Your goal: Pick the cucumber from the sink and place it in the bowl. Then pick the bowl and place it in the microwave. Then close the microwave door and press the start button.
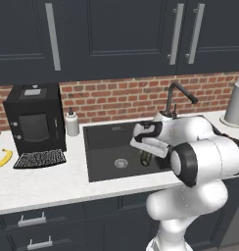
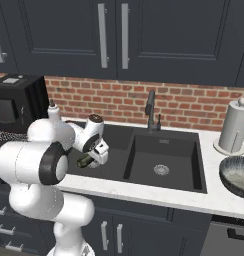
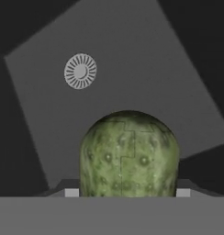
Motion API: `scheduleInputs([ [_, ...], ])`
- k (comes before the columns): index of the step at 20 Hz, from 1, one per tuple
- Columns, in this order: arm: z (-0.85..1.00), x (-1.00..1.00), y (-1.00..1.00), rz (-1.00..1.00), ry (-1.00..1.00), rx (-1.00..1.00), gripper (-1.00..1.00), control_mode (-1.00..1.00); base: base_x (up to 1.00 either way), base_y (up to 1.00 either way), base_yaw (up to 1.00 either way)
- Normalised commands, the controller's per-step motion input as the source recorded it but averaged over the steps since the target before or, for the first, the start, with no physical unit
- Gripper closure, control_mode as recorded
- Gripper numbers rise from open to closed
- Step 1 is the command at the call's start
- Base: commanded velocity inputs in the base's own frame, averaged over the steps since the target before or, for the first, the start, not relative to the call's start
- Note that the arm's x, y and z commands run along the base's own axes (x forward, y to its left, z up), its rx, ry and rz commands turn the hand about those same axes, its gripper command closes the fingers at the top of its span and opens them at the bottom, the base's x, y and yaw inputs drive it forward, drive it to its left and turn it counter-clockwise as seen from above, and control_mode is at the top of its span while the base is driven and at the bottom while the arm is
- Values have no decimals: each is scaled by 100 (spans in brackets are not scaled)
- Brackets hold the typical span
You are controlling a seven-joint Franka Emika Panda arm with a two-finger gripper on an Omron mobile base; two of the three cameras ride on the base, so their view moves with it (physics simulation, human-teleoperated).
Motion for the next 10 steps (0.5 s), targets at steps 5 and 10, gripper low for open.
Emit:
scheduleInputs([
  [5,97,-70,-19,-13,5,0,100,-100,0,0,0],
  [10,89,-90,-19,-10,7,0,100,-100,0,0,0],
])
